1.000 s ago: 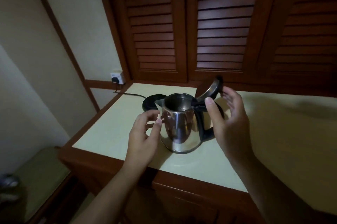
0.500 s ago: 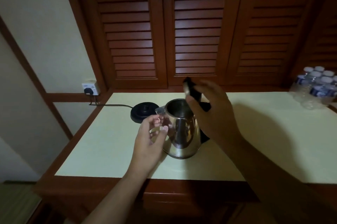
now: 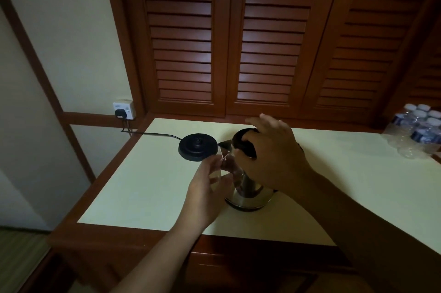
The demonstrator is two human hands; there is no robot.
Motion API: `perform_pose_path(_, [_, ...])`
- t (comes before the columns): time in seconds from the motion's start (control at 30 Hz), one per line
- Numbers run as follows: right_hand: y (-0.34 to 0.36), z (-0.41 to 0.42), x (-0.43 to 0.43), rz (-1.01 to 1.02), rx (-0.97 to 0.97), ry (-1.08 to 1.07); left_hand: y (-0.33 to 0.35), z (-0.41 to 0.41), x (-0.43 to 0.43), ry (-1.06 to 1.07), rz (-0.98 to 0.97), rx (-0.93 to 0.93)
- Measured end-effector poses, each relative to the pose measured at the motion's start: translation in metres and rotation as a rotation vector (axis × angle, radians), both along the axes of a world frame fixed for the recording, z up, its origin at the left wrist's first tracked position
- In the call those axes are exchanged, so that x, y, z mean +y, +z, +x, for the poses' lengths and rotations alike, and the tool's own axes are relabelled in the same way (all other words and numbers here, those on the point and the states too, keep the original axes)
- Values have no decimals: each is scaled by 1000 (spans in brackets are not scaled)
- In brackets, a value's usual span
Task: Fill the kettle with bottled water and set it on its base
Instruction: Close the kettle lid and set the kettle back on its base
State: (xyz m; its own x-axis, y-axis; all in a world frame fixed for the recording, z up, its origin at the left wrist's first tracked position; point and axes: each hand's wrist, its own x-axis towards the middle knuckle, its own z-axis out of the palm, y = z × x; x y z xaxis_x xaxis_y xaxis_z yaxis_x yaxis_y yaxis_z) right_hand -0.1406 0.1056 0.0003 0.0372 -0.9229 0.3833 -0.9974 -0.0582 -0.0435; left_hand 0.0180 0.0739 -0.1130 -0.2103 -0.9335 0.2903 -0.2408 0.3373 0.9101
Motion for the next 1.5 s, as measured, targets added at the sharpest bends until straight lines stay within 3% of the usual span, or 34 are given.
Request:
perform_pose_path(0.33, [-15, -3, -10, -100, 37, 56, -3, 1, -4, -26, 83, -8])
perform_pose_path(0.43, [-20, -17, -2, -122, -42, 98, -1, 1, 0, -59, 111, 6])
perform_pose_path(0.53, [-34, -31, 13, -193, -234, 146, 2, 1, 2, -90, 153, 57])
perform_pose_path(0.7, [-56, -41, 34, -338, -737, -21, 4, 1, 4, -161, 182, 74])
perform_pose_path(0.83, [-56, -48, 37, -212, -1178, -230, 2, -5, 1, -227, 199, 89])
perform_pose_path(0.9, [-61, -55, 34, -147, -1275, -254, -2, -9, -2, -243, 227, 103])
perform_pose_path(1.2, [-80, -73, 20, -91, -1310, -199, -8, -27, 8, -225, 218, -31])
perform_pose_path(1.5, [-85, -98, -1, 2, -1295, -62, -11, -47, 16, -62, 232, -63])
